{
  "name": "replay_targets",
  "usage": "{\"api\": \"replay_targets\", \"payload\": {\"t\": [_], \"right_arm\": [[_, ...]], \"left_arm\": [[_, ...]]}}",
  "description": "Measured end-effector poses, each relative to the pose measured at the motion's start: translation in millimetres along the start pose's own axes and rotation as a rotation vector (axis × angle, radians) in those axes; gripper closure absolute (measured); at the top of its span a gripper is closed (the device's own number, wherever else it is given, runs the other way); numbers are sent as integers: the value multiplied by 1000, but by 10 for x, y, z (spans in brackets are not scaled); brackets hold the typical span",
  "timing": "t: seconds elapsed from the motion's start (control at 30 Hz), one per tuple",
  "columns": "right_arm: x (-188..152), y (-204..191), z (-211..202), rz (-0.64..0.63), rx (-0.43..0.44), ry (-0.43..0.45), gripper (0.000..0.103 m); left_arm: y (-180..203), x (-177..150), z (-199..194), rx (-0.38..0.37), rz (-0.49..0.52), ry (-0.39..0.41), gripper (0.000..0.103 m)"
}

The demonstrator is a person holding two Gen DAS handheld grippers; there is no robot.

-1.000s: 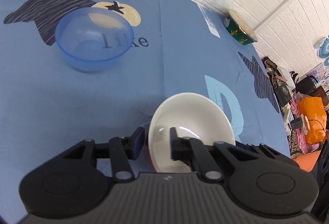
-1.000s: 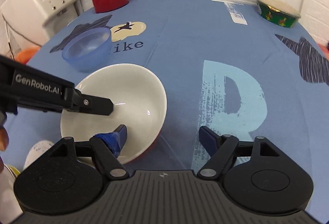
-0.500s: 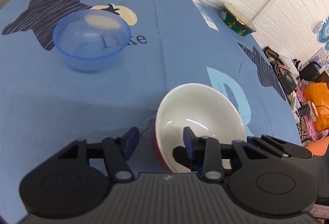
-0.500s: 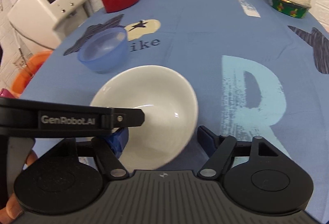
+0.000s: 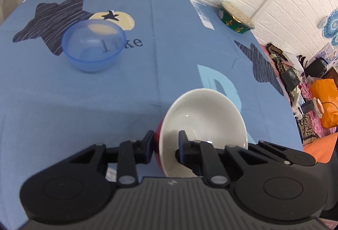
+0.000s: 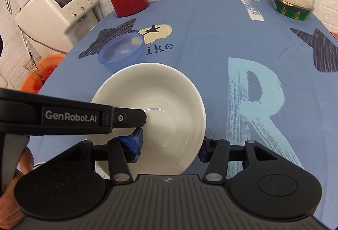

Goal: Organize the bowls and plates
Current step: 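Lift the red bowl with the left gripper and carry it over the steel bowl, then lower the red bowl into the steel bowl and open the left gripper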

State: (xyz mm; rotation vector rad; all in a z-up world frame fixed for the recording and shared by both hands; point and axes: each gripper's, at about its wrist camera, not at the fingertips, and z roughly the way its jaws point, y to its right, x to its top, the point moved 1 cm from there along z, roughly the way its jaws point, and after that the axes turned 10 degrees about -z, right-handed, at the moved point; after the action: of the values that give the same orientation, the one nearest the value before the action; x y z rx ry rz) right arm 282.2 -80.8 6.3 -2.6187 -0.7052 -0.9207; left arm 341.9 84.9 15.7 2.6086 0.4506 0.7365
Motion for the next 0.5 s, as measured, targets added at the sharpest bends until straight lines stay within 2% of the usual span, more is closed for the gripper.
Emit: {"api": "replay_targets", "payload": {"t": [0.23,0.5], "right_arm": [[-325,24,-521,34,-55,-24,66],[-975,13,-1068,69,-128,-56,65]], "left_arm": [[296,-447,-270,-68,-3,-43,91],[606,-1194,-479,-119,37,-95,91]]}}
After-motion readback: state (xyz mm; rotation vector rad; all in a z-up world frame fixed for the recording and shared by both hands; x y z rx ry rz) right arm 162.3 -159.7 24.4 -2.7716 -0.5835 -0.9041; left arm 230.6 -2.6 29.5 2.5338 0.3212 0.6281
